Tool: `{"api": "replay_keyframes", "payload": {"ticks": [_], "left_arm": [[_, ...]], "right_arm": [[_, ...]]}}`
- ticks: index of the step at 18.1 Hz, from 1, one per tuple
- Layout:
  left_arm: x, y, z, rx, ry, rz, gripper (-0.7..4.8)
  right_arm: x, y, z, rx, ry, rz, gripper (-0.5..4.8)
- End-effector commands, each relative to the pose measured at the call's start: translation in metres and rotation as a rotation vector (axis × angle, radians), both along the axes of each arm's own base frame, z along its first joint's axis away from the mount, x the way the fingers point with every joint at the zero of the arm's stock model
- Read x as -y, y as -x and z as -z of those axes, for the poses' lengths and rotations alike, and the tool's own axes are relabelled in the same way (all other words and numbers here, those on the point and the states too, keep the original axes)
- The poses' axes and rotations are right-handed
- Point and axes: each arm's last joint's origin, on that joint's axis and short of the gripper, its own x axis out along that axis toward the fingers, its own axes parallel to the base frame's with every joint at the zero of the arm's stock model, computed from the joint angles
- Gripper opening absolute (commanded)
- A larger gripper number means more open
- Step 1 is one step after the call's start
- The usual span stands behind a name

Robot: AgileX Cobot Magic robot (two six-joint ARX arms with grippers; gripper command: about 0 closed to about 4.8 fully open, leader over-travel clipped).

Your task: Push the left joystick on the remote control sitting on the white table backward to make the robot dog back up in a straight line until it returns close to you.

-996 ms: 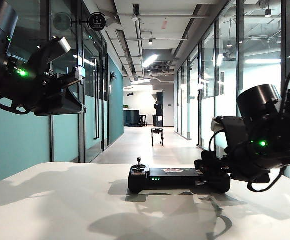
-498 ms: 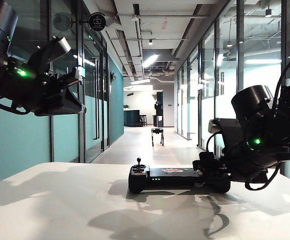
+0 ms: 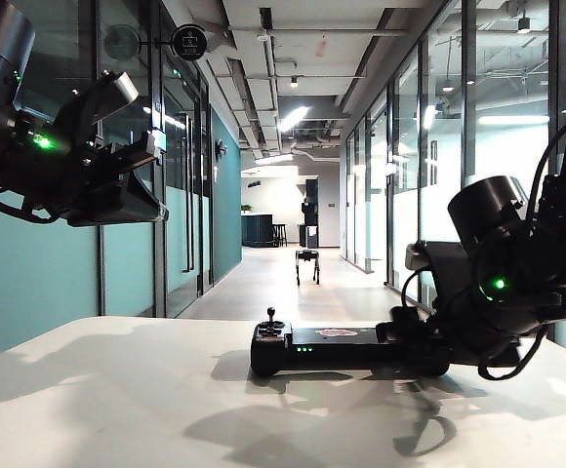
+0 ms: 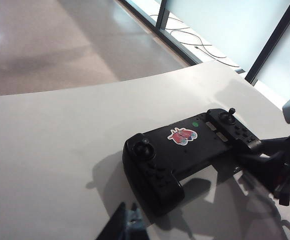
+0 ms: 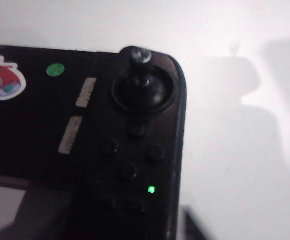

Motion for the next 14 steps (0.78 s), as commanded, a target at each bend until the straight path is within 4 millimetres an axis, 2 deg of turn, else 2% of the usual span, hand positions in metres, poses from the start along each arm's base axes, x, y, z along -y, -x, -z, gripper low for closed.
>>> {"api": "replay_keyframes", "payload": {"ticks": [1, 2, 3, 8, 14], "left_arm": [[0.001, 0.000, -0.003, 0.017, 0.004, 0.010, -0.06], [0.001, 0.000, -0.003, 0.017, 0.004, 0.010, -0.05], [0.001, 0.000, -0.003, 0.017, 0.004, 0.010, -0.06], [0.001, 0.000, -0.003, 0.017, 0.004, 0.010, -0.06], [0.002, -0.005, -0.005, 0.020, -0.027, 0.023, -0.06]], "right_arm": [[-0.001, -0.001, -0.003, 0.017, -0.006, 0.002, 2.18], [-0.001, -0.001, -0.003, 0.017, -0.006, 0.002, 1.95], [-0.001, -0.001, -0.003, 0.016, -0.006, 0.003, 1.46], [-0.003, 0.000, -0.003, 0.014, -0.025, 0.023, 1.44], [-0.016, 0.005, -0.004, 0.028, -0.006, 0.061, 1.44]]}}
